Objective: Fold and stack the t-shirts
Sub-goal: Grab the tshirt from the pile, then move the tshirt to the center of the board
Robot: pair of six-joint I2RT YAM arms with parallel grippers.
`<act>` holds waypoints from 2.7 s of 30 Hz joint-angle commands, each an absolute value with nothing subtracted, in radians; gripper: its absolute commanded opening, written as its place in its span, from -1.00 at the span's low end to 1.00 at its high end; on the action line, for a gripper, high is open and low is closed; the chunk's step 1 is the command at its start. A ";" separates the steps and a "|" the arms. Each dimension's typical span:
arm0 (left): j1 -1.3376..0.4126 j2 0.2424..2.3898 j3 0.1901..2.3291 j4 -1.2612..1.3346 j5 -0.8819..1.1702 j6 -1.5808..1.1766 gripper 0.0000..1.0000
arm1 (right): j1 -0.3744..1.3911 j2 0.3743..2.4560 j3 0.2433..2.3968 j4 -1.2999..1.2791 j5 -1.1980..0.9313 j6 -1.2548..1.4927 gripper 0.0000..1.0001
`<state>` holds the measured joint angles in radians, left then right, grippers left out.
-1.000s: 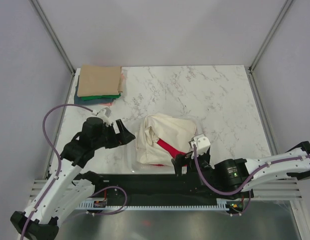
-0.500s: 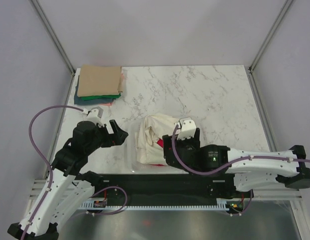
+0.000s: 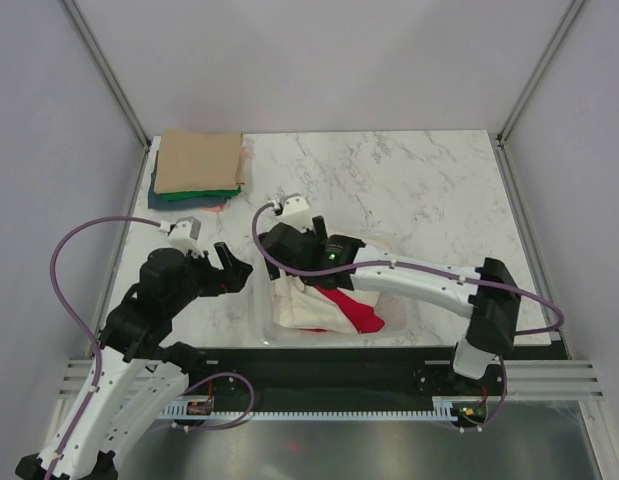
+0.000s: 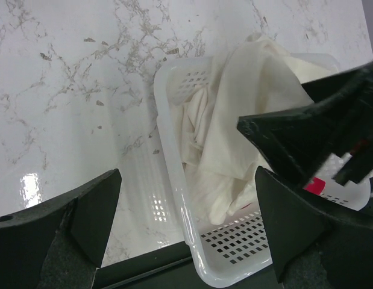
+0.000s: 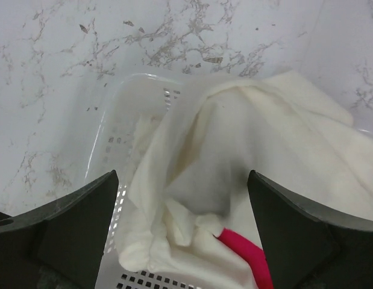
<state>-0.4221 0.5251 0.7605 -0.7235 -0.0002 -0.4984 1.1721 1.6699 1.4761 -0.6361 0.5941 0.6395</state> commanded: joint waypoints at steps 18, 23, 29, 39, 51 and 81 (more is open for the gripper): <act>-0.419 0.471 0.752 -0.680 -0.018 -0.453 0.99 | 1.092 1.645 1.951 -0.758 0.755 0.419 -1.00; -0.419 0.471 0.749 -0.676 -0.015 -0.456 0.99 | 1.092 1.499 2.106 -0.755 0.935 0.296 -1.00; -0.419 0.476 0.747 -0.675 -0.011 -0.456 0.99 | 1.091 1.182 1.919 -0.854 1.196 0.419 -1.00; -0.419 0.506 0.747 -0.670 -0.005 -0.451 0.98 | 1.091 0.789 1.605 -1.240 1.176 0.773 -0.13; -0.419 0.503 0.746 -0.669 -0.005 -0.451 0.97 | 1.069 1.147 1.413 -1.013 0.735 0.571 0.96; -0.419 0.506 0.744 -0.667 -0.005 -0.451 0.97 | 0.345 1.516 0.956 -0.337 0.009 0.374 -1.00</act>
